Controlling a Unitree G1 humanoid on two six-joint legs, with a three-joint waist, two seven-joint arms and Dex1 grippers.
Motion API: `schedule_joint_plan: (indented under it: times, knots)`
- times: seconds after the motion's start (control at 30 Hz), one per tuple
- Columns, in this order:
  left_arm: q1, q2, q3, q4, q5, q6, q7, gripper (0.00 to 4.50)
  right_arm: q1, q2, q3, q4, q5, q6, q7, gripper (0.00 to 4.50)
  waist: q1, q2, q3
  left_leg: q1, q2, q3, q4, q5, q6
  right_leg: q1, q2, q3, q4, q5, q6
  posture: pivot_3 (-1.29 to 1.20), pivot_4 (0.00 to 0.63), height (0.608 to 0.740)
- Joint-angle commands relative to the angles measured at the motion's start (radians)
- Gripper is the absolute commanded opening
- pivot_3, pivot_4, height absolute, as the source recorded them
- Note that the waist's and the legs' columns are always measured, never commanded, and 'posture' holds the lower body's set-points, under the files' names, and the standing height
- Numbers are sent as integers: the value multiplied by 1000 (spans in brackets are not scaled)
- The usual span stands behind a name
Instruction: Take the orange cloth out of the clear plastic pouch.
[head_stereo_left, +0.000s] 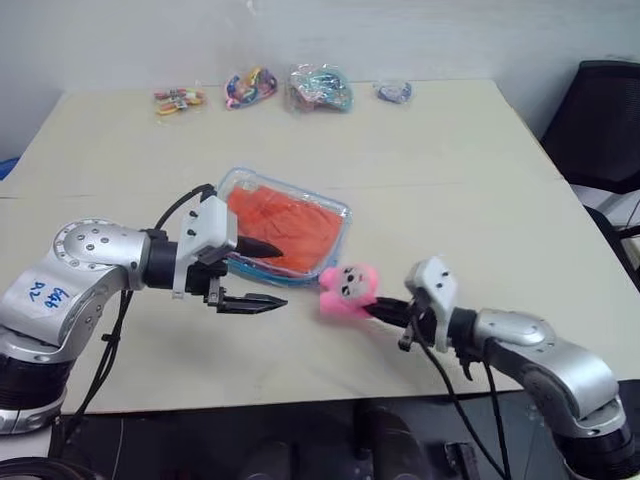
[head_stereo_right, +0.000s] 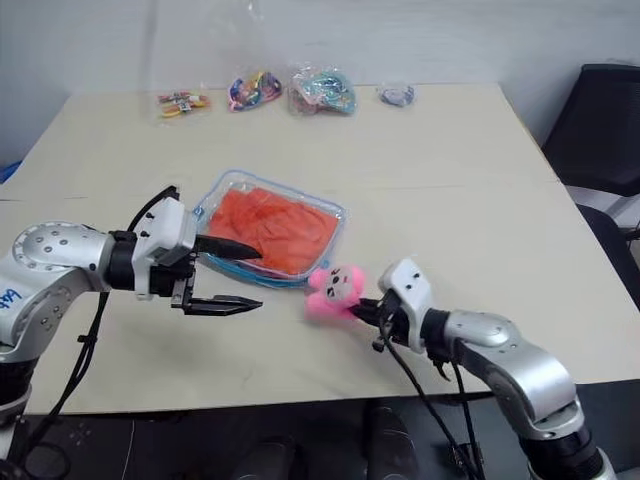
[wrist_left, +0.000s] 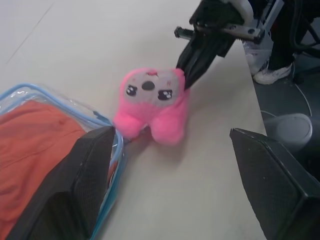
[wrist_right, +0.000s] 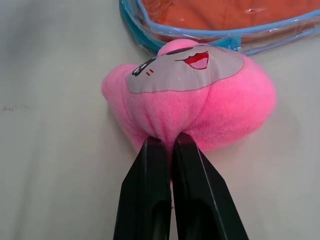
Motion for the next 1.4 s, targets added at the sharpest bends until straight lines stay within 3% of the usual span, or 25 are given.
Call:
schedule_joint_plan:
  times: [0.03, 0.43, 0.63, 0.97, 1.13, 1.3, 1.4]
  knots:
    - [-15, 12, 12, -9, 5, -3, -5, 3894, 28, -7, -49, -34, 10, -5, -12, 53, 1, 0, 0, 0, 0, 0, 0, 0, 0, 0, 0, 0, 0, 0, 0, 0, 150, 740]
    - [2, 2, 5, 14, 29, -28, 0, 3894, 149, -182, -340, 42, 13, -60, 81, 53, 10, 0, 0, -2, 0, 1, 0, -1, 1, 1, 0, 1, 0, 0, 0, 0, 150, 740]
    - [-21, -26, -9, 32, 41, -36, 4, 3894, 163, -228, -390, 75, 7, -84, 112, 53, 19, 0, 0, -3, 0, 2, 0, -1, 2, 2, 1, 1, 0, 0, 0, 0, 150, 740]
    - [-23, -36, -14, 23, 40, -29, 1, 3894, 189, -74, -255, -154, 100, 100, -77, 53, 20, 0, 0, -2, 1, 2, 0, -1, 1, 2, 1, 1, 0, 0, 0, 0, 150, 740]
    - [-26, -44, -18, 15, 37, -20, 5, 3894, 141, 35, -164, -168, 88, 161, -195, 53, 18, 0, 0, -2, 0, 2, 0, -1, 1, 2, 1, 1, 0, 0, 0, 0, 150, 740]
    - [-25, -50, -19, 10, 41, -16, 11, 3894, 122, 54, -102, -129, 46, 167, -229, 53, 17, 0, 0, -2, 1, 2, 0, -1, 1, 2, 1, 1, 0, 0, 0, 0, 150, 740]
    - [-20, -53, -21, 7, 43, -18, 15, 3894, 122, 55, -105, -118, 47, 171, -228, 730, 16, 0, 0, -2, 1, 2, 0, -1, 1, 2, 1, 1, 0, 0, 0, 0, 150, 740]
